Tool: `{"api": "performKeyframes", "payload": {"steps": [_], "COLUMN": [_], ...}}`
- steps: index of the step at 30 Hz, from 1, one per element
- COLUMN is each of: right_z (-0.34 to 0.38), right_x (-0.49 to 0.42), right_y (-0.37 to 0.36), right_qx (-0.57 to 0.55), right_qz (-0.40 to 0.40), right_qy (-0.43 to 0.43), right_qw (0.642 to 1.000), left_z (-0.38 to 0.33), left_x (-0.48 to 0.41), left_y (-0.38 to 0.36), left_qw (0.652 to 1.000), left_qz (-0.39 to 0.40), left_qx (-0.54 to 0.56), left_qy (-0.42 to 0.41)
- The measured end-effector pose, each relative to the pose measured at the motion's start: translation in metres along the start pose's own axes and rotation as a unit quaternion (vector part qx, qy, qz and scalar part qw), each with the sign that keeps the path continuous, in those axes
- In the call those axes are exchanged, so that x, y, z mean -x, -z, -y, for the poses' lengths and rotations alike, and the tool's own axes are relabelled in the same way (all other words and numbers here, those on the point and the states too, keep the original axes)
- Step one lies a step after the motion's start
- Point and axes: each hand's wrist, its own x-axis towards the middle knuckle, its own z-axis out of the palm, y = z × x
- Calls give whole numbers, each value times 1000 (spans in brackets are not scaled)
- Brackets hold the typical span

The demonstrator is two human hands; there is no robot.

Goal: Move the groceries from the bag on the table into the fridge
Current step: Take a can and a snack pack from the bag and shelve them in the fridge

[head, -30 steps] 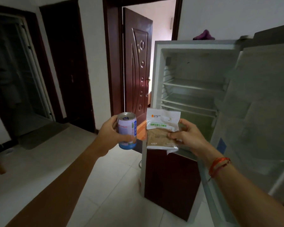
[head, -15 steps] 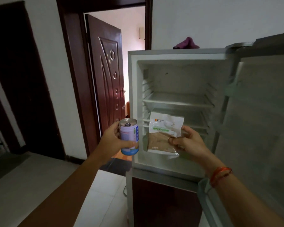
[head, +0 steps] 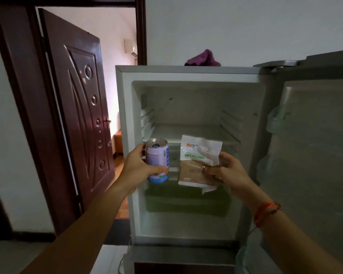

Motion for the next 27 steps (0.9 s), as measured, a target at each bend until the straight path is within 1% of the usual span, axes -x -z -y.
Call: {"api": "performKeyframes", "payload": {"steps": [5,8,11,15,19,24,27], "right_z": [9,13,18,29,38,49,48], "right_x": [-41,-62,-81,-103,-128,-170,-195], "right_y": [-8,-10,-9,-8,-4,3,7], "right_qx": [19,2,27,12,23,45,50], "right_qz": [-48,-73,-101,-99,-110,-128,-119], "right_qy": [10,11,16,23,52,63,59], "right_qw": [999,997,994,995,992,989,990], "left_z": [14,18,16,17,13,11,19], "left_x": [-69,-100,-125,-155,-178,-207,-229], "left_y": [-3,-5,-14,-24,-31,-43,-52], "left_qw": [999,999,998,998,997,997,997], "left_qz": [32,41,40,39,51,49,40], "left_qx": [10,21,40,46,51,51,58], "left_qy": [-9,-9,-18,-17,-23,-20,-16]}}
